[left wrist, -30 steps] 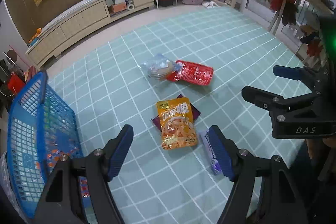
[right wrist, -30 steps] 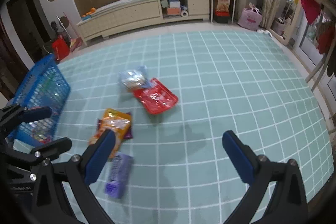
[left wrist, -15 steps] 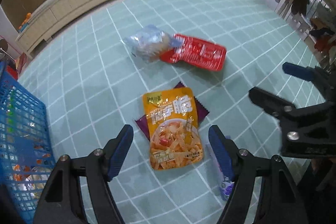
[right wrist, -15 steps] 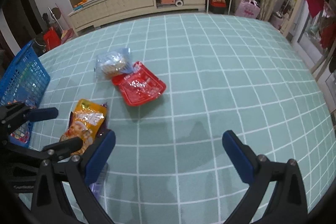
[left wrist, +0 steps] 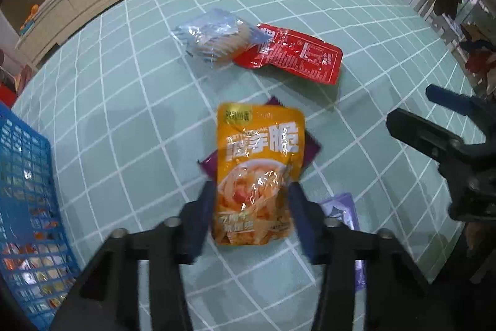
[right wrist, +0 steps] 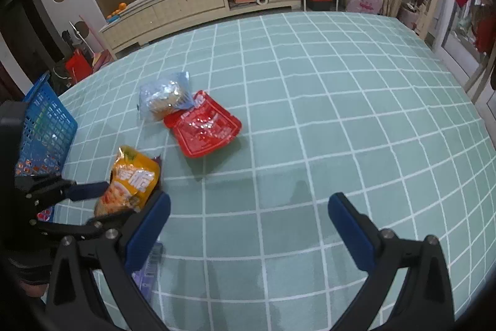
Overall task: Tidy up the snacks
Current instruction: 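Grasp the yellow-orange pouch by its top with the left gripper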
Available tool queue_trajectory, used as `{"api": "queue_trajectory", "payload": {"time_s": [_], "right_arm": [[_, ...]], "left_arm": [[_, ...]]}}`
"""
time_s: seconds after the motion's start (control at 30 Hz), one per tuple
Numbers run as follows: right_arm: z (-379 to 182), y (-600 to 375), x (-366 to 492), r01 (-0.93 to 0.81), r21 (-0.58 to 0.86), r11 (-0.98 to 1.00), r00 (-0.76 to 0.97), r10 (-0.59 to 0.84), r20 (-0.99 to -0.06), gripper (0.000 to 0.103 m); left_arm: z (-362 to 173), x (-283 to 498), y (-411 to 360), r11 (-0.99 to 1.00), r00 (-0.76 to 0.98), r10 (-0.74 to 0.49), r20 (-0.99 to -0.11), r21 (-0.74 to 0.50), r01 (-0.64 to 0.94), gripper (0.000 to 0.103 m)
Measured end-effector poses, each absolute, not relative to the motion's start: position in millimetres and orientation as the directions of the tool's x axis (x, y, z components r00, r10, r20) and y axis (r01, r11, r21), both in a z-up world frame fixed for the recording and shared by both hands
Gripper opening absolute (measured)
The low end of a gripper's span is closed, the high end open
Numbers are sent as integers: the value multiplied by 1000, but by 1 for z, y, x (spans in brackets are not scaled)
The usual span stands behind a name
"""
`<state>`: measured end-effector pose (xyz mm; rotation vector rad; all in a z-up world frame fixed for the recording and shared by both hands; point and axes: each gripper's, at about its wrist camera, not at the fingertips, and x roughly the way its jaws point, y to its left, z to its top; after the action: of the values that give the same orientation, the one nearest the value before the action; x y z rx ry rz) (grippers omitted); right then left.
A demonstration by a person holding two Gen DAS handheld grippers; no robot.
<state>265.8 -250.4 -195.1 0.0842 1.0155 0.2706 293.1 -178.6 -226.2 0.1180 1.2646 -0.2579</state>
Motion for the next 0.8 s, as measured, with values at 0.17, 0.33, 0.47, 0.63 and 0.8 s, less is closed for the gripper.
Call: {"api": "queue_trajectory", "payload": {"time_s": [0.17,0.33,0.47,0.63,0.8], "right_arm": [[-197,-249,268,-181,201,963,483,265,-834,103],[-199,-245,266,-198,201,959,471,273,-839,103],[-196,-239,263,-230,208,951,476,296,-828,103],[-196,-225,259,-279,182,943,479,301,-825,103],[-197,-208,255,-358,237,903,440,387,-810,103]], "left_arm": [[-223,279,-172,969,294,-130,-947,-58,241,26],[-214,267,-166,972,328,-154,-932,-83,222,19],[-198,262,-169,971,379,-159,-912,-73,230,14],[-187,254,-164,974,428,-147,-892,-54,222,12],[-175,247,-151,980,472,-105,-875,-11,197,12]]}}
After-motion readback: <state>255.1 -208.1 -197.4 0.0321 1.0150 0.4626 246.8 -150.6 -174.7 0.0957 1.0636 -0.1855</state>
